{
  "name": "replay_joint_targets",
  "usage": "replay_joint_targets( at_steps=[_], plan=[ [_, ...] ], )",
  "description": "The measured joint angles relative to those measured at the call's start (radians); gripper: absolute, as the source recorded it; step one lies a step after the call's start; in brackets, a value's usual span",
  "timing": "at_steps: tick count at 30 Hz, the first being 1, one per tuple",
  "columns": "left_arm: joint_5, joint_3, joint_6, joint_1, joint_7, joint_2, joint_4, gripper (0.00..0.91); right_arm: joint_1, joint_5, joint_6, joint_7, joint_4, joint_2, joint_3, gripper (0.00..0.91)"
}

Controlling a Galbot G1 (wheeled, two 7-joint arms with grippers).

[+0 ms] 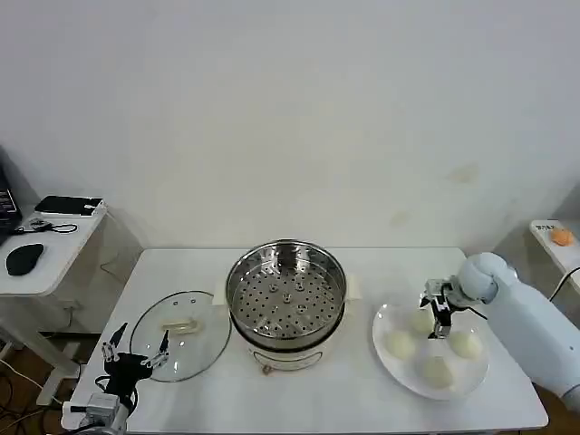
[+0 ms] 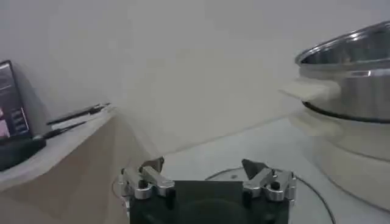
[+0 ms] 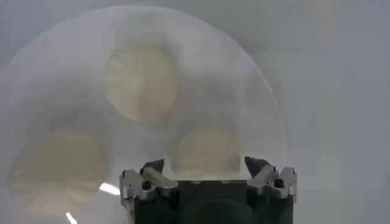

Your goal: Take steamed baozi put them in steamer then cover it.

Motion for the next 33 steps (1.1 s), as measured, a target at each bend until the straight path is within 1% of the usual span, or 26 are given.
replay_joint_targets(
  at_steps=[2, 7, 14, 22, 26, 33],
  plan=[
    [0.0, 0.0, 0.0, 0.0, 0.0, 0.002, 0.002, 0.907, -0.002, 0.003, -0.001, 0.004, 0.0, -0.002, 0.001, 0.705],
    [0.001, 0.001, 0.0, 0.0, 0.0, 0.0, 0.002, 0.907, -0.005, 0.011, -0.001, 0.013, 0.0, -0.009, 0.006, 0.675],
    [0.006, 0.009, -0.002, 0.0, -0.003, -0.005, 0.007, 0.907, -0.012, 0.034, 0.002, 0.017, 0.014, -0.025, 0.019, 0.675],
    [0.008, 0.013, -0.002, -0.002, -0.006, -0.007, -0.002, 0.907, 0.036, 0.093, -0.017, 0.016, 0.084, -0.079, 0.015, 0.675],
    [0.009, 0.016, -0.002, 0.002, -0.005, -0.006, -0.007, 0.907, 0.107, 0.148, -0.035, 0.012, 0.131, -0.09, -0.026, 0.675],
    [0.01, 0.013, -0.002, 0.011, -0.005, -0.003, -0.021, 0.907, 0.309, 0.279, -0.081, 0.013, 0.165, -0.065, -0.165, 0.675]
  ],
)
